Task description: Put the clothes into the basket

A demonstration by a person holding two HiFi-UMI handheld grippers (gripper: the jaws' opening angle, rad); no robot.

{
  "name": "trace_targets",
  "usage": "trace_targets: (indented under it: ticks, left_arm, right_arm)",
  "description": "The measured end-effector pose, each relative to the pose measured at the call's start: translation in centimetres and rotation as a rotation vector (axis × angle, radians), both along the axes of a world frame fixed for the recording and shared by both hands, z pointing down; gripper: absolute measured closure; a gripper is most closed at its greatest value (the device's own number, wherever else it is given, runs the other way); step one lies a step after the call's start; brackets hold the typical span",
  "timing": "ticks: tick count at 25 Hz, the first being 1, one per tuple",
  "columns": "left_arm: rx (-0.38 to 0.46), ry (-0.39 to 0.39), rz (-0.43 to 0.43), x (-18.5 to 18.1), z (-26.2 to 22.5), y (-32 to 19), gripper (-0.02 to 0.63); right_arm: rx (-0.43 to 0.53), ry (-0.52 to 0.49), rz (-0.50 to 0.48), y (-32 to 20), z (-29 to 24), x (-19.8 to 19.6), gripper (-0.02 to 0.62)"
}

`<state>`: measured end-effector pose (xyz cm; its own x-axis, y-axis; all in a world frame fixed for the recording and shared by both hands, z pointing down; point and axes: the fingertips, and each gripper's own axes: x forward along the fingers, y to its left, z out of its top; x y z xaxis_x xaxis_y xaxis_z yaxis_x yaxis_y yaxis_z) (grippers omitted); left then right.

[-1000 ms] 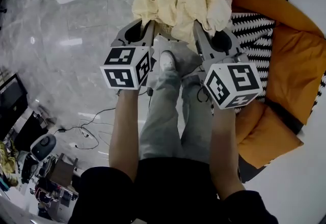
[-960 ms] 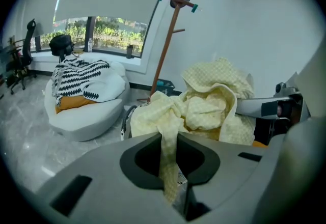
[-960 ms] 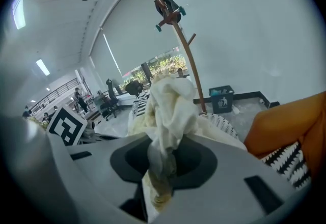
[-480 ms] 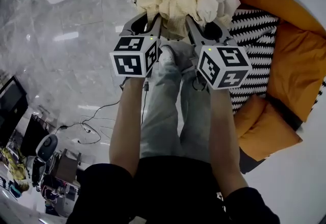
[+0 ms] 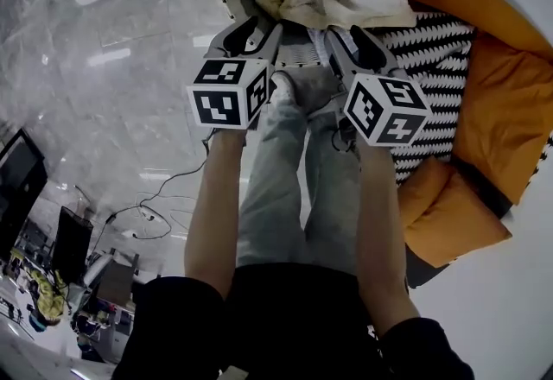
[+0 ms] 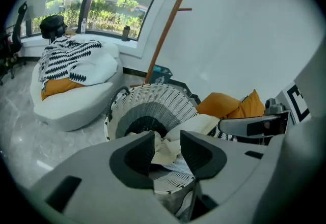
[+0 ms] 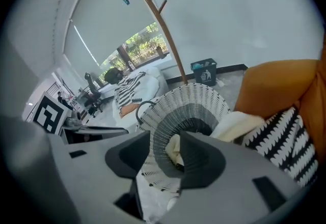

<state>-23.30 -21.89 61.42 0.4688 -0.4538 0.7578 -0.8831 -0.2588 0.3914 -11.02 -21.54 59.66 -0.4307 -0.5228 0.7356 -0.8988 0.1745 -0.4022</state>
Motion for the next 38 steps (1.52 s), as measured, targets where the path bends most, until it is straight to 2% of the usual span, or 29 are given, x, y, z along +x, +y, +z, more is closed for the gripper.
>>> trace_targets:
  ticks: [3,6,9,14,24,30,34,38]
  left_arm:
    - [0.018,0.024,0.007,0.9,-0.7,0.4,0.47]
    - [0.049,0.052,-0.003,1.6,-1.3,0.4,0.568]
    - [0.083,0.07,0.005,2.5,-2.4,0.5,0.584]
    - [0.159,0.128,0.022,3.9,-5.3,0.7,0.597]
    - [0.274,0.184,-0.033,6.6,-13.3,3.3,0.597]
    - [0.351,0.234,-0.053,10.3,-19.9,5.7,0.597]
    - [0.385,0.223,-0.059,12.5,-24.8,7.6,0.597]
    - [0.456,0.212,-0.049,14.3,-30.9,8.4,0.597]
  right_arm:
    - [0.006,0.017,0.037,0.8,-0.4,1.2,0.467]
    - [0.02,0.014,0.058,1.4,-0.5,1.9,0.547]
    - [0.03,-0.008,0.073,1.9,-1.1,2.4,0.564]
    - [0.068,-0.071,0.086,2.7,-3.1,3.0,0.577]
    - [0.173,-0.086,0.102,5.3,-9.5,6.2,0.583]
    - [0.239,-0.099,0.157,7.2,-15.2,10.4,0.583]
    - [0.295,-0.101,0.186,8.8,-20.0,13.3,0.584]
    - [0.38,-0.126,0.236,9.2,-26.1,16.3,0.583]
